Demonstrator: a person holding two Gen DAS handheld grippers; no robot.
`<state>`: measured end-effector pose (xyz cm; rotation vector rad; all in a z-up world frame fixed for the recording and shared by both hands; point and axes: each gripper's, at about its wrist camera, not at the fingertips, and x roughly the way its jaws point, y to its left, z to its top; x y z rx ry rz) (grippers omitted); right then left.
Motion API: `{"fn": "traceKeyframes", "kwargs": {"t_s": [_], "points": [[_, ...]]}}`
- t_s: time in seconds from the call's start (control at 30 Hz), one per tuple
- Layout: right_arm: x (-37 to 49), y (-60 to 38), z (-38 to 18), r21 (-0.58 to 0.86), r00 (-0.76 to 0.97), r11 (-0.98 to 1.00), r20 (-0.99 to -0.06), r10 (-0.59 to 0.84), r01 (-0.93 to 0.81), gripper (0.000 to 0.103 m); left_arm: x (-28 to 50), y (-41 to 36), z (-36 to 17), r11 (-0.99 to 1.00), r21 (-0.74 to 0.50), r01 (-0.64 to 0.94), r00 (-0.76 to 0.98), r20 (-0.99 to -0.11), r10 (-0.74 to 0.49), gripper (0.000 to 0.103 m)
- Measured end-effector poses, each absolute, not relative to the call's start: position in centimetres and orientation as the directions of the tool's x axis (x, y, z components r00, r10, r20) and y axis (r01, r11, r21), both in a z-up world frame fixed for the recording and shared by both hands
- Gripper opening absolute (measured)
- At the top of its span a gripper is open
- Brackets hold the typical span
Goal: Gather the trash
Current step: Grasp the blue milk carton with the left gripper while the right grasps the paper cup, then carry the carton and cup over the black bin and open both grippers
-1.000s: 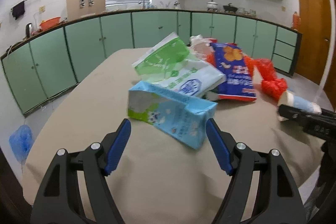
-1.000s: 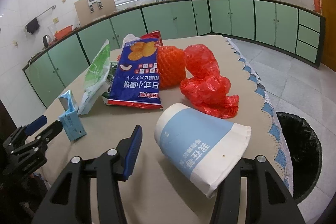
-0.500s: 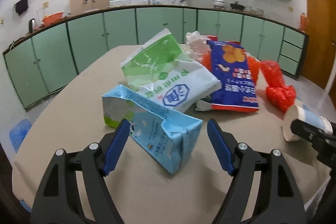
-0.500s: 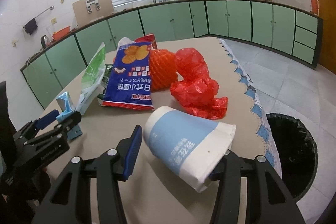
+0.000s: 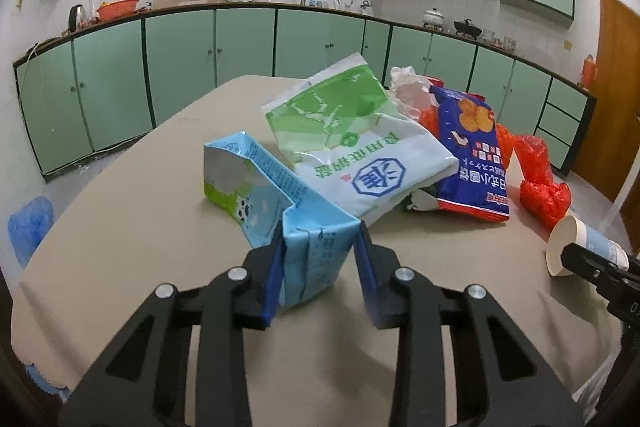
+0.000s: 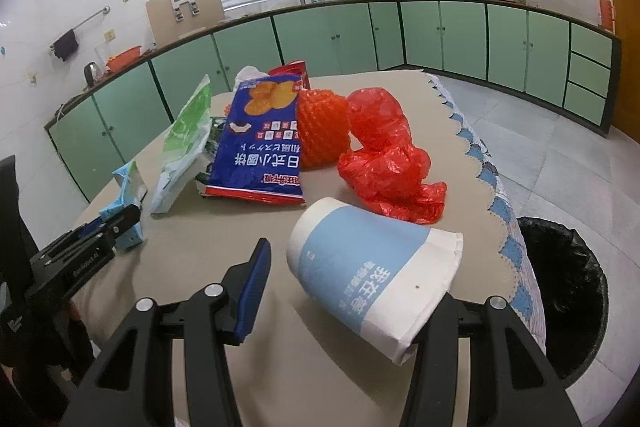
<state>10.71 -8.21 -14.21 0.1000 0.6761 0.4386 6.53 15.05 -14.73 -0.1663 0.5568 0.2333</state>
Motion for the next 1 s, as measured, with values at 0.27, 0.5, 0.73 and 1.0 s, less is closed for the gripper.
{"fn": "traceKeyframes", "kwargs": {"t_s": [0.27,0.5,0.73,1.0], "points": [[9.8,-8.9,-14.2,0.252,0.674,0.885,-0.577,0.462,-0.392,0.051,4.8,16.7,-14.6,0.95,-0.09,-0.298,0.814,-0.543,0.204,0.032],[9.8,-8.3,-14.1,0.249,0.655,0.868,-0.576,0.489,-0.429,0.012,6.3,16.5,-14.8,0.948,-0.07,-0.31,0.808,-0.545,0.224,0.037],[9.2,-8.3,-13.0,0.242,0.669,0.861,-0.547,0.502,-0.448,0.004,5.4,17.2,-14.3,0.949,-0.094,-0.302,0.827,-0.521,0.212,0.031],[9.1,-8.9,-11.1,0.256,0.691,0.855,-0.507,0.515,-0.45,0.004,3.5,15.6,-10.9,0.966,-0.063,-0.251,0.884,-0.421,0.202,0.031]]}}
